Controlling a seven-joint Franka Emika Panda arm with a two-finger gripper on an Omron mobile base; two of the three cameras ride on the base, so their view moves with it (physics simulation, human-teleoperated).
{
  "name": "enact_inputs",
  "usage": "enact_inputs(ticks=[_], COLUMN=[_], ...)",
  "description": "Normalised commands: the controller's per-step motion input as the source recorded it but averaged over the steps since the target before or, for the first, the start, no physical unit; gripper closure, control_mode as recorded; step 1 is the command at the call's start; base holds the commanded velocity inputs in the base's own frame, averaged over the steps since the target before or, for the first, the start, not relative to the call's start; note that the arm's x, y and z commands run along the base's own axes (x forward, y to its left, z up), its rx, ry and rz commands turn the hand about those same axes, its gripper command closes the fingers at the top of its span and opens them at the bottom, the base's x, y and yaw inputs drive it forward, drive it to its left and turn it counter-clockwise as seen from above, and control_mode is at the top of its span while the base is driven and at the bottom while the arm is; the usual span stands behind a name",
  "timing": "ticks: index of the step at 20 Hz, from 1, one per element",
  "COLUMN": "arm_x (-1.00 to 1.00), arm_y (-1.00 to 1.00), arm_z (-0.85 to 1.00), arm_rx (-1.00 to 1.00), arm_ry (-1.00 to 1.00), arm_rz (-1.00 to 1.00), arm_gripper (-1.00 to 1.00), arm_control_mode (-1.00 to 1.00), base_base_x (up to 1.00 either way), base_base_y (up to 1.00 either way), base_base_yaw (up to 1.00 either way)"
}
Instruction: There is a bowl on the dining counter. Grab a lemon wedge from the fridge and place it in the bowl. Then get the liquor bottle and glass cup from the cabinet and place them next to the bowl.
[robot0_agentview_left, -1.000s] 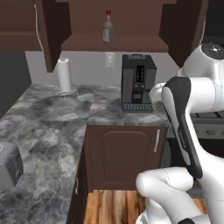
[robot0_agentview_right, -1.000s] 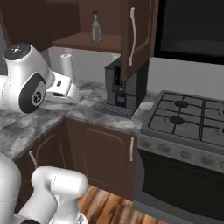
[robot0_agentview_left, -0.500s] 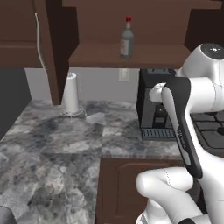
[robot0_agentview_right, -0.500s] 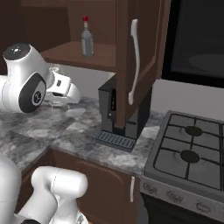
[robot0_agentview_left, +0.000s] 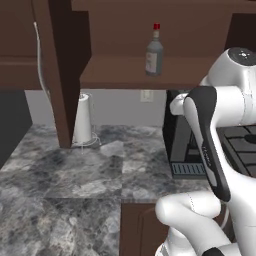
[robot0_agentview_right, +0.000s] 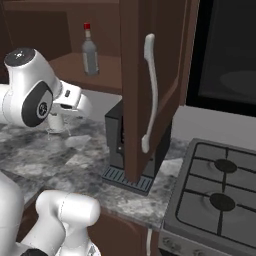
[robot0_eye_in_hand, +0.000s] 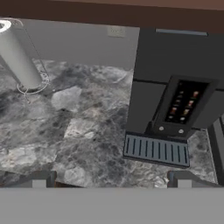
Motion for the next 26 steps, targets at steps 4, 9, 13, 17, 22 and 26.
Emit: enact_inputs(ticks=[4, 9, 13, 17, 22, 26], arm_x=[-0.06, -0.21, -0.01, 0.31, 0.52, 0.69], arm_y=[0.07, 0.1, 0.12, 0.16, 0.16, 0.13], arm_z=[0.3, 0.52, 0.58, 0.37, 0.31, 0.24], arm_rx=[0.0, 0.01, 0.03, 0.04, 0.0, 0.0], arm_ry=[-0.22, -0.31, -0.27, -0.05, 0.0, 0.0], arm_rz=[0.0, 0.02, 0.03, 0.04, 0.01, 0.0], arm_gripper=[-1.0, -1.0, -1.0, -1.0, -1.0, -1.0], arm_control_mode=[-1.0, -1.0, -1.0, -1.0, -1.0, -1.0], base_base_x=[0.0, 0.0, 0.0, 0.0, 0.0, 0.0], base_base_y=[0.0, 0.0, 0.0, 0.0, 0.0, 0.0], base_base_yaw=[0.0, 0.0, 0.0, 0.0, 0.0, 0.0])
